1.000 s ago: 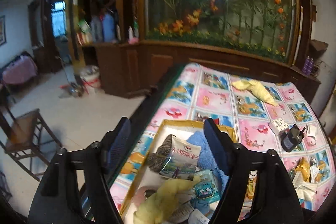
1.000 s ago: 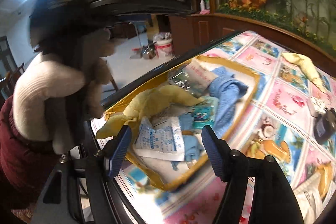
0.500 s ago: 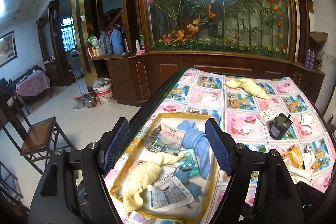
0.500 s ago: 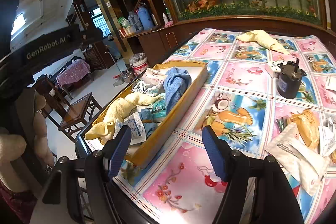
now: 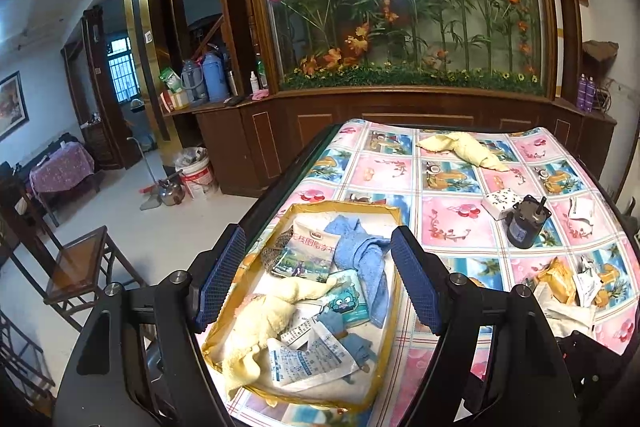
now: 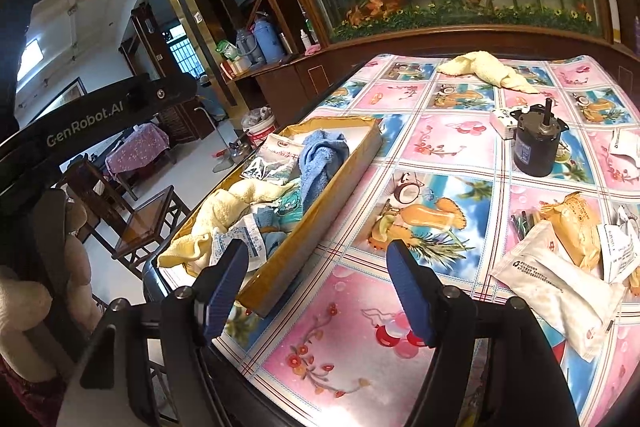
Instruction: Organize soft objects
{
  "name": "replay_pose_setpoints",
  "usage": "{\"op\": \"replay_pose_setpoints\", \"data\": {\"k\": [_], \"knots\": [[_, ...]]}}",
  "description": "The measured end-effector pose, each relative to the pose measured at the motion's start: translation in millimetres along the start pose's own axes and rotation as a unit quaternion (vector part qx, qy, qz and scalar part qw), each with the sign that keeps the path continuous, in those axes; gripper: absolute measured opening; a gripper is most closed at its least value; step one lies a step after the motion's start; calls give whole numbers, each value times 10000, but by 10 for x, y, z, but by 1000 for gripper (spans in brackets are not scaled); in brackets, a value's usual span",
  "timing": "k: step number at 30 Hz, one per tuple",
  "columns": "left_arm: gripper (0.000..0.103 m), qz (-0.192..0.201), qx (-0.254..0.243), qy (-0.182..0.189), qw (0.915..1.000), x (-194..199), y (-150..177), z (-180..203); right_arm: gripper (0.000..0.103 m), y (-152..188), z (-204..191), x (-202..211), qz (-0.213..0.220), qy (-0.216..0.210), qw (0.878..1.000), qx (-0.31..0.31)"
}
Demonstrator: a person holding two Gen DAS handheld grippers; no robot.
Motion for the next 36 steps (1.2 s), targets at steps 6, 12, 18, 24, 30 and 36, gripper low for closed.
{"op": "replay_pose_setpoints", "data": {"k": [6,12,18,24,30,36], "knots": [[77,-67,27,29,10000,-35,31,-21,72,15,-6,-27,-47,6,10000,5],[77,-152,43,79,9998,-73,57,-33,72,30,2,-56,-115,25,9999,-13],[77,-209,124,91,9997,-93,65,-100,72,32,46,-92,-141,-18,9998,-109],[77,-277,225,102,9993,-127,108,-154,72,68,84,-146,-248,-40,9994,-224],[77,-288,163,218,9992,-126,150,-45,72,68,108,-143,-230,-1,9994,-273],[77,-21,-11,66,10000,12,133,19,72,69,93,-124,-221,113,9994,-230]]}}
Point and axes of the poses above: each gripper's, at about its wrist camera, not at the fingertips, and x roughly against the way its jaws point, z to its right, y to its underside, the point moved 6 cm from there along -x, roughly the way its jaws point, and after that the axes turned 7 degrees about y, right-handed, at the moved point
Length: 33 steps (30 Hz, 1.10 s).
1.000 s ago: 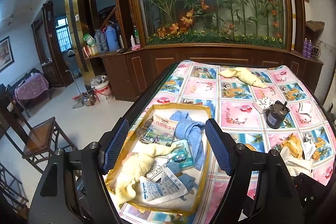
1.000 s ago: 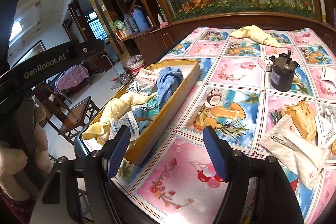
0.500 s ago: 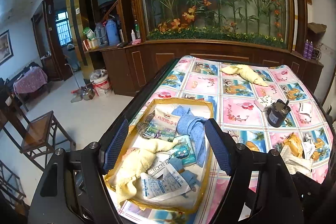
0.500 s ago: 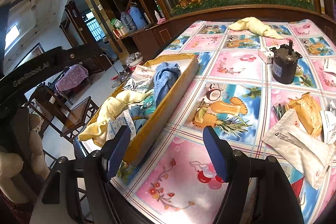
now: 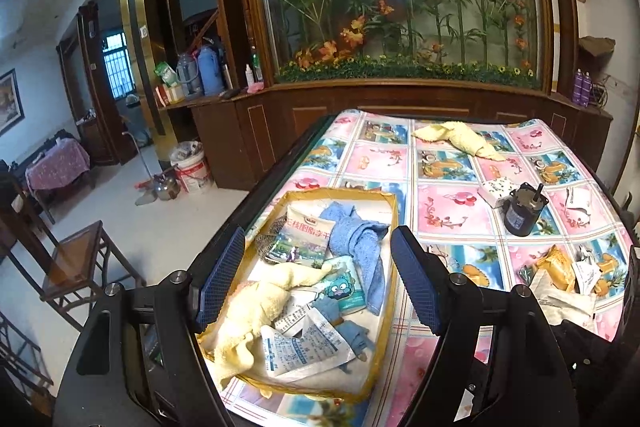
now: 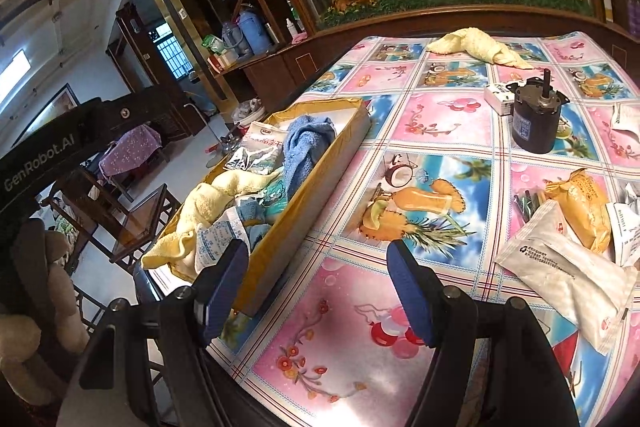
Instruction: Organize soft objects
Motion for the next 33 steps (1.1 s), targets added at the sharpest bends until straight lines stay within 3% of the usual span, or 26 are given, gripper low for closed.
{"op": "replay_pose_setpoints", "data": {"k": [7,33], "knots": [[77,274,-226,-234,9991,111,4,22,72,13,7,51,96,190,9998,40],[77,-396,-250,220,9987,-189,157,249,72,68,256,39,-8,265,9993,-263]]}}
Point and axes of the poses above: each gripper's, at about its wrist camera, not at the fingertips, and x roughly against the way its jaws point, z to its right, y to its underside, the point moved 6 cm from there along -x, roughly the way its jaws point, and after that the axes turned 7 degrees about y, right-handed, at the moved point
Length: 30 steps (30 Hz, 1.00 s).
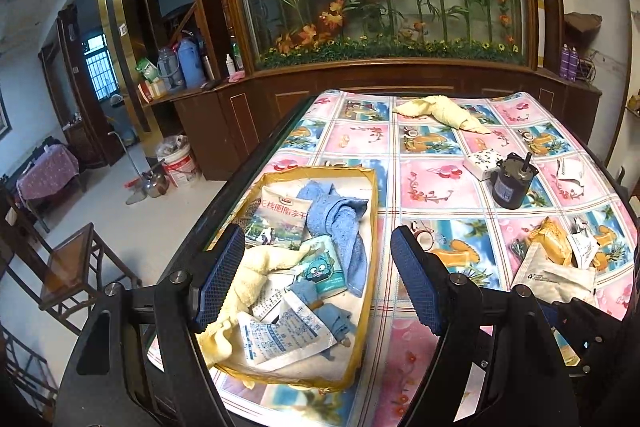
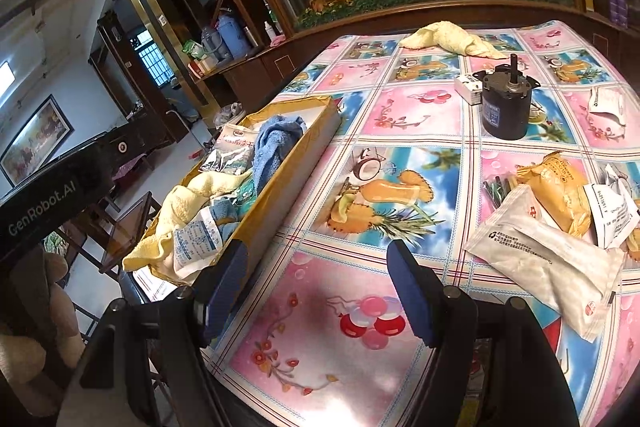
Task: Organize soft objects
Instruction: 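Grasp the white plastic bag with the left tool while the right tool grasps the yellow cracker pack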
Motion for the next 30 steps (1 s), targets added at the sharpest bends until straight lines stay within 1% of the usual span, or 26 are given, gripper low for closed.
{"op": "replay_pose_setpoints", "data": {"k": [5,7,10,12,14,16,17,18,20,22,23,25,26,28,29,30], "knots": [[77,-80,-80,2,9999,-62,3,55,72,-47,148,72,102,71,9999,-92],[77,-121,-92,31,9999,-88,13,89,72,-90,289,146,185,138,9996,-185],[77,-195,-101,119,9997,-135,30,136,72,-165,593,302,353,363,9981,-345],[77,-327,-32,350,9988,-189,48,158,72,-210,858,420,457,556,9962,-493],[77,-537,167,686,9961,-262,82,168,72,-241,1138,536,528,834,9930,-652],[77,-751,361,1049,9910,-334,137,204,72,-241,1474,670,558,1175,9881,-820],[77,-855,431,1211,9880,-370,174,240,72,-232,1586,707,535,1264,9865,-898],[76,-962,483,1368,9847,-403,216,288,72,-211,1711,744,484,1317,9849,-1014],[76,-1194,532,1709,9766,-463,303,419,72,-174,1866,755,328,1237,9846,-1194],[76,-1381,525,1926,9701,-498,372,552,72,-172,1934,707,137,1137,9859,-1216],[76,-1452,519,2032,9669,-505,400,612,72,-187,1947,681,69,1158,9861,-1188],[76,-1514,520,2176,9628,-486,431,677,72,-232,1882,636,8,1090,9887,-1025],[76,-1500,530,2180,9629,-474,434,686,72,-235,1819,597,-59,1042,9908,-856],[76,-1456,586,2142,9641,-476,413,651,72,-229,1704,429,-263,1086,9921,-569],[76,-1433,619,2129,9645,-472,403,619,72,-205,1643,330,-395,1011,9927,-527],[76,-1415,643,2106,9651,-466,394,592,72,-168,1561,249,-514,840,9939,-498]]}}
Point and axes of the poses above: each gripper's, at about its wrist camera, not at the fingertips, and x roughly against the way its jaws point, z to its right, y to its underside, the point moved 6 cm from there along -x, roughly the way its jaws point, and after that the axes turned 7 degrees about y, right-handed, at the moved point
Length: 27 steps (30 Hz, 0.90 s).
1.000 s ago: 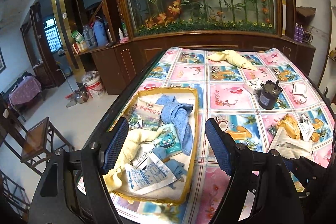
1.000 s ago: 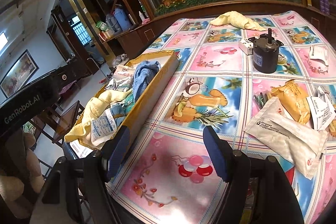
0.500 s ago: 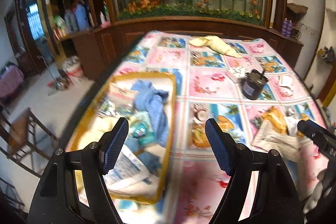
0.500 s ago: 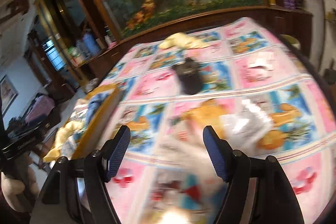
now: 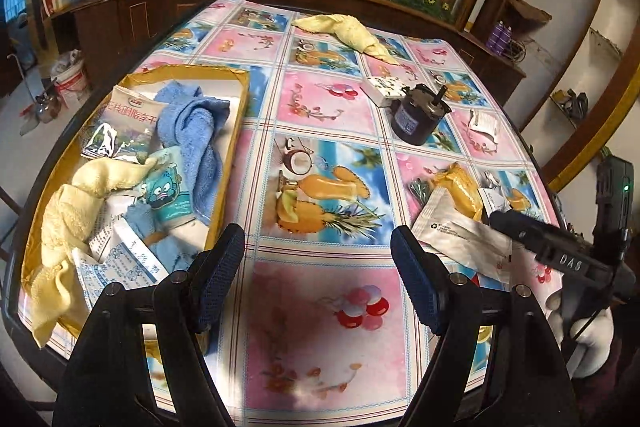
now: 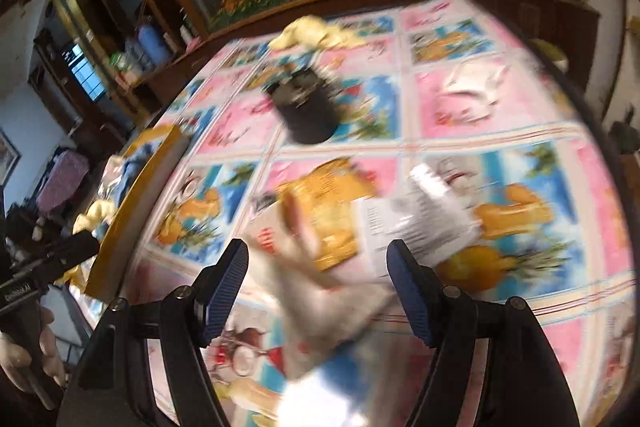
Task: Organize soft objects
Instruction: 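Grasp the white plastic bag with the left tool while the right tool grasps the yellow cracker pack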
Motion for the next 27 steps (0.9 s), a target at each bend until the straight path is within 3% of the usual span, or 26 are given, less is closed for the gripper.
{"op": "replay_pose_setpoints", "data": {"k": [4,6,13,16,19,23,24,25,27], "knots": [[76,-41,36,-27,10000,-7,5,-59,72,220,-561,-168,-547,-1245,9901,358],[76,-118,-23,2,9999,-50,33,-28,72,227,-655,-112,-525,-1546,9859,369],[76,-617,-612,345,9956,-456,267,364,72,-64,-65,195,32,-829,9965,-19],[76,-777,-1047,257,9911,-673,361,551,72,-138,226,250,144,-370,9992,-61],[76,-935,-1544,-71,9835,-883,445,677,72,-249,439,272,226,58,9997,43],[78,-960,-1547,-73,9833,-999,454,630,72,-358,610,230,263,585,9976,252],[73,-919,-1502,-5,9844,-998,438,605,72,-370,602,212,253,592,9975,305],[55,-840,-1470,34,9856,-976,418,575,72,-376,568,203,248,551,9974,395],[50,-793,-1321,229,9878,-946,373,516,72,-390,374,150,232,429,9959,763]]}}
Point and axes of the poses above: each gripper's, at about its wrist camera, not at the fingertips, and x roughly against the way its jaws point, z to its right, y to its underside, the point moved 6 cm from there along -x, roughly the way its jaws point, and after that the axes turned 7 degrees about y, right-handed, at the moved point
